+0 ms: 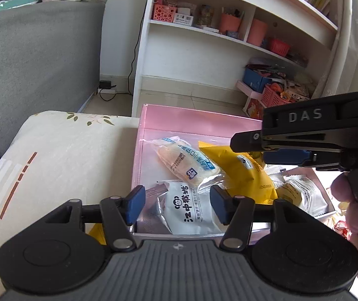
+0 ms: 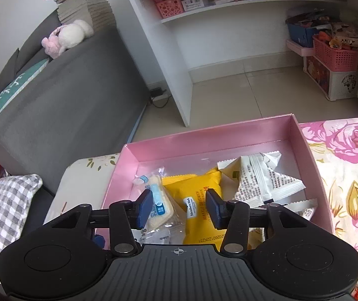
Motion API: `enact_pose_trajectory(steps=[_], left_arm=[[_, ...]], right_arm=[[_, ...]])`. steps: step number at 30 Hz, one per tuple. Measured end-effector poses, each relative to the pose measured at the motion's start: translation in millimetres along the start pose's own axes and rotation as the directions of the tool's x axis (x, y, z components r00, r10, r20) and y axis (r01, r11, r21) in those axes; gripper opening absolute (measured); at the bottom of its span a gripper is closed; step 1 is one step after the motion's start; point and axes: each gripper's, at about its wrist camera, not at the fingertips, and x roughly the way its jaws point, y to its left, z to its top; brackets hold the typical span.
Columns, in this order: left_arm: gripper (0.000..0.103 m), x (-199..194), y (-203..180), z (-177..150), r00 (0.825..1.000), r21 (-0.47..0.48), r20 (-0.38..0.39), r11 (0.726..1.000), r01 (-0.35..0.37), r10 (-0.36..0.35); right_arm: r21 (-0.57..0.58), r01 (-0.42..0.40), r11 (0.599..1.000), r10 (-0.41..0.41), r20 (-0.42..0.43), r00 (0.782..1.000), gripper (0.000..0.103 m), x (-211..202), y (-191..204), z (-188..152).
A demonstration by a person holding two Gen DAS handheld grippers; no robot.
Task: Organize snacks
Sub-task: 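Lower both held packets into the pink box and open both tools, then withdraw both open tools from the box back over the snack pile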
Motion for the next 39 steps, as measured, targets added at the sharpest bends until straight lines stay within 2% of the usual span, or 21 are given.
enact_pose_trajectory(steps=[4, 6, 11, 17, 20, 25, 29, 32, 39], left_arm=[[0.067, -3.1, -5.5, -2.0, 1.000, 0.033, 0.002, 0.999, 0.002, -0.002], [0.071, -5.2, -8.8, -3.3, 1.000, 0.053, 0.004, 0.999, -0.001, 0.001], [0.084, -12.8, -16.2, -5.7, 1.000, 0.088, 0.016, 0.996, -0.015, 0.014], [0.092, -22.5, -25.0, -10.4, 0.999, 0.148, 0.019, 0.988, -0.043, 0.041], [0.096, -27.4, -29.0, -14.2, 0.998, 0.190, 0.019, 0.979, -0.070, 0.068], [0.097, -35.1, -32.9, -23.7, 0.992, 0.234, -0.023, 0.965, -0.115, 0.124], [0.097, -40.8, -33.1, -32.6, 0.985, 0.239, -0.090, 0.963, -0.124, 0.149], [0.098, -47.2, -31.8, -36.5, 0.978, 0.237, -0.111, 0.961, -0.145, 0.175], [0.098, -61.3, -26.4, -39.7, 0.977, 0.126, -0.151, 0.983, -0.135, 0.153]], right_arm=[[-0.008, 0.005, 1.000, -0.005, 0.005, 1.000, 0.055, -17.2, -6.0, -1.5], [-0.012, 0.008, 1.000, -0.008, 0.011, 1.000, 0.064, -29.0, -9.8, -3.0], [-0.033, 0.036, 0.999, -0.035, 0.036, 0.999, 0.075, -59.7, -22.1, -9.0], [-0.006, 0.055, 0.998, -0.054, 0.052, 0.997, 0.083, -86.5, -46.0, -22.6], [-0.004, 0.066, 0.998, -0.066, 0.046, 0.997, 0.084, -96.4, -55.1, -33.2], [-0.033, 0.091, 0.995, -0.090, 0.047, 0.995, 0.090, -109.9, -63.6, -56.3], [-0.068, 0.103, 0.992, -0.100, 0.045, 0.994, 0.091, -115.4, -67.8, -77.2], [-0.073, 0.110, 0.991, -0.107, 0.037, 0.994, 0.091, -117.7, -70.3, -89.4], [-0.047, 0.130, 0.990, -0.130, 0.000, 0.991, 0.092, -122.9, -71.2, -98.8]])
